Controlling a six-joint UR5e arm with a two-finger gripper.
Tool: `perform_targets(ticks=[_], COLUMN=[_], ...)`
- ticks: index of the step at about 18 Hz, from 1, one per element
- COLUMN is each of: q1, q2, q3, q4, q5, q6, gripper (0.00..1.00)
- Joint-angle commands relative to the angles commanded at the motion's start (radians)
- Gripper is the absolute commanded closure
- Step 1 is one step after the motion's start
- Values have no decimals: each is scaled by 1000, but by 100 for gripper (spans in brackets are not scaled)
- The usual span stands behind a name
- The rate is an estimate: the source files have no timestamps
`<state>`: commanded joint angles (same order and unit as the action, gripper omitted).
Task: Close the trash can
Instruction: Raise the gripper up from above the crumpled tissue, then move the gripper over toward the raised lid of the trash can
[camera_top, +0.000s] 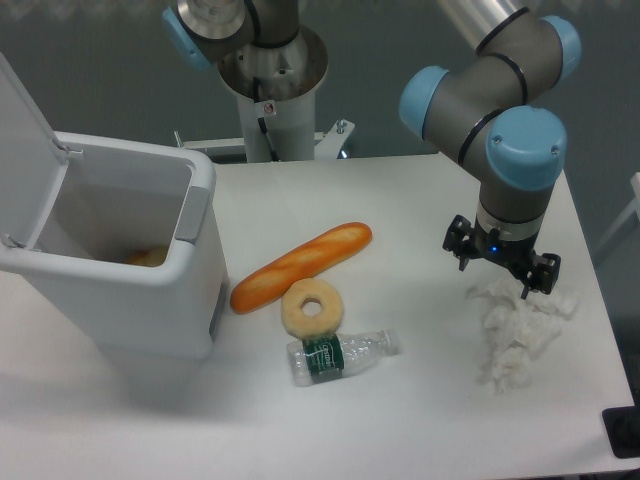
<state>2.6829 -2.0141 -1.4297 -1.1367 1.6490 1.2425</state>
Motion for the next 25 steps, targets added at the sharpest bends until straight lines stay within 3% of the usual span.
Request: perform_targets(ticks=[6,8,14,19,25], q1=[-5,-5,-11,-14,-104], q2=[2,6,58,142,274], q3=[-2,-21,-89,-112,-138], q4=[2,3,9,2,-3], q5=[-5,-11,-9,-53,-127], q6=[-32,-112,-132,-170,-406], gripper=[0,0,0,0,0])
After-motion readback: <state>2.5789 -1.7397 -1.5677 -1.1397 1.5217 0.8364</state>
